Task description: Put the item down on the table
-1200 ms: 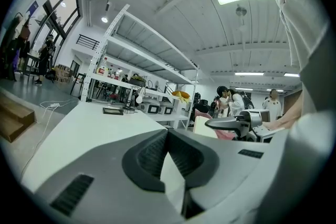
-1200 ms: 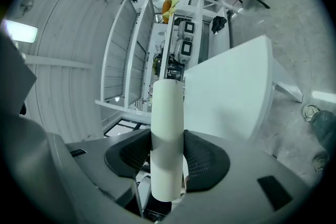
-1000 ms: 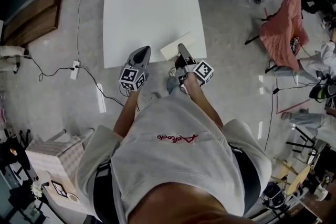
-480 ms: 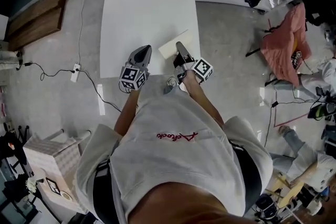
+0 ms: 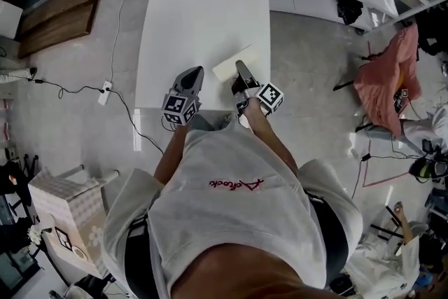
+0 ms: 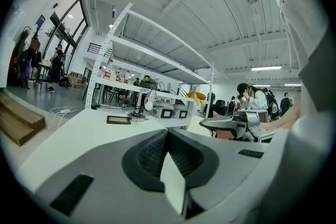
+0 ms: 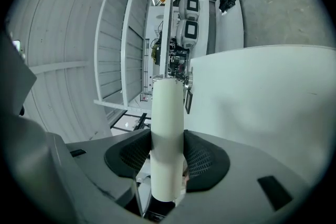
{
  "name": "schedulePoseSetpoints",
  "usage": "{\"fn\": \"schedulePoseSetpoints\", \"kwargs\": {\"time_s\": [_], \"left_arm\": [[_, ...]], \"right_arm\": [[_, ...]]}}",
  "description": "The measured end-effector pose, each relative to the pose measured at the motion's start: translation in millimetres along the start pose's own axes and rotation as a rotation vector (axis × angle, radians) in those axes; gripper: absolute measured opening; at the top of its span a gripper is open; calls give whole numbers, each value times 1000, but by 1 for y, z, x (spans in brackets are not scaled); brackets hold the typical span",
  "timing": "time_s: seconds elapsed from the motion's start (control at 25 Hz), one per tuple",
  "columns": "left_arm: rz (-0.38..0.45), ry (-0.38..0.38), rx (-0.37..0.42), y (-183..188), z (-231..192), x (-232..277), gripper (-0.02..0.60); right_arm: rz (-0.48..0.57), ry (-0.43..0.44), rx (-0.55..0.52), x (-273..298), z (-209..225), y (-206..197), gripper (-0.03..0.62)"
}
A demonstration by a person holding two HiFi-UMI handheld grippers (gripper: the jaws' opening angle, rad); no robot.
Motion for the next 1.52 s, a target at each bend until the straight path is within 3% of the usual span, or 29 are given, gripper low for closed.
{"fn": "schedulePoseSetpoints", "kwargs": {"time_s": [0.64,1.52], "left_arm": [[-21,-71,6,25,-42,16,12],[-162,-54,-100,-33,-59,-7,12]], "right_arm": [[92,-42,-4,27,-2,-4,195],[58,-272,86,-34,62,-61,195]]}}
Point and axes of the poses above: the fingertips, and each gripper's own axes: x forward along the fingers, z to its right, y out of its top, the point moved 3 cm from there along -x, backward along the fingers, and after that the axes turned 9 degrees about -x, right-handed, at the moved point
